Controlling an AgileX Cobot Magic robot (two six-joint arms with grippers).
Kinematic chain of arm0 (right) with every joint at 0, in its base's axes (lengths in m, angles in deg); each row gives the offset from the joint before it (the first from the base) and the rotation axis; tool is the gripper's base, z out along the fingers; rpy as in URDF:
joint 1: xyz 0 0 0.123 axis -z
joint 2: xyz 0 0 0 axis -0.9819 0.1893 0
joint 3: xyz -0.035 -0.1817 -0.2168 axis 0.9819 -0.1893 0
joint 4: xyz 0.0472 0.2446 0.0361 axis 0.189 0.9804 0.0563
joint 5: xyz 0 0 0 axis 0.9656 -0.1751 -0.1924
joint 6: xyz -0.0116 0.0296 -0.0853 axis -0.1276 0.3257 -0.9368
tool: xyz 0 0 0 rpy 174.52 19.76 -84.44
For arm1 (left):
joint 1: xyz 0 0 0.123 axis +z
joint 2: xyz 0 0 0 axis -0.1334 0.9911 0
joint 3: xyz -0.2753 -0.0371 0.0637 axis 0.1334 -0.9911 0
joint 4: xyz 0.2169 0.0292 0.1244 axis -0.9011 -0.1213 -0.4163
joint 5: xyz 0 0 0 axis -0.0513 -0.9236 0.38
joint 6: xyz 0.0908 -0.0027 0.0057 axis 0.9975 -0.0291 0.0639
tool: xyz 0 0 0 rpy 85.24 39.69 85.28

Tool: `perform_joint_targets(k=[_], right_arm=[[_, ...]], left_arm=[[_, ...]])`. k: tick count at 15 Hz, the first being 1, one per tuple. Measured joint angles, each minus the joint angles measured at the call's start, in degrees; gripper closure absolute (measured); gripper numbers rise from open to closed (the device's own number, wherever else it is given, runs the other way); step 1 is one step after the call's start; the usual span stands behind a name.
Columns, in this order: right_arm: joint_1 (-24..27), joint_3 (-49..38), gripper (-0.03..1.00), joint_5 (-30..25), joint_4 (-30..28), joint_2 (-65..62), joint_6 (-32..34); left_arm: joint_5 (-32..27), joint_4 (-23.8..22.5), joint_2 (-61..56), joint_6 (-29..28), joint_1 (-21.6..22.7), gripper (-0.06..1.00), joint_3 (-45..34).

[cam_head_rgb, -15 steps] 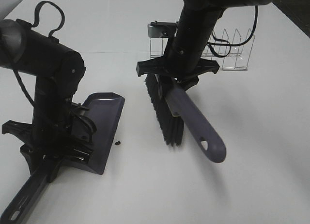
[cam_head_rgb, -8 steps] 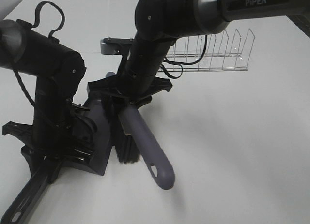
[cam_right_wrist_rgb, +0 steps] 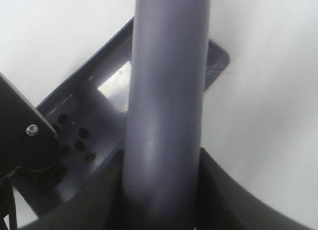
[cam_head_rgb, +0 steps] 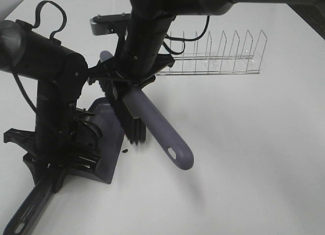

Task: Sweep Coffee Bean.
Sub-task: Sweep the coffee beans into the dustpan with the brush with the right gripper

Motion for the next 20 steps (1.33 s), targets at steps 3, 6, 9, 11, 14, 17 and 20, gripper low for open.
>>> perform_joint_targets(k=[3, 6, 9, 11, 14, 17, 20], right_arm=[[5.21, 0.4, 0.7, 0.17, 3.04, -5.39, -0.92], [11.34, 0.46, 0.7, -0.69, 8.71, -8.25, -5.21], [17.82, 0.46, 0.7, -5.9, 6.82, -8.82, -6.02], [21.43, 0.46, 0.7, -8.25, 1.32, -8.88, -6.02], [24.87, 0.46, 0.7, -11.69, -2.58, -8.88, -6.02], [24.64, 0.06, 0.7, -13.29, 1.32, -8.88, -5.96], [23.55, -3.38, 0.7, -11.23, 9.8, -8.88, -5.5]], left_arm=[[0.0, 0.0, 0.0, 0.0, 0.0, 0.68, 0.0], [0.0, 0.17, 0.0, 0.0, 0.0, 0.68, 0.0], [0.06, 0.17, 0.0, 0.0, 0.0, 0.68, 0.0], [1.38, 0.63, -0.63, 0.0, 0.0, 0.68, -0.11], [2.86, 0.97, -1.2, 0.0, -0.06, 0.68, -0.29], [3.21, 0.0, -1.32, -0.8, -0.11, 0.68, -0.34], [3.67, -2.01, -1.32, -1.15, -0.29, 0.68, -0.34]])
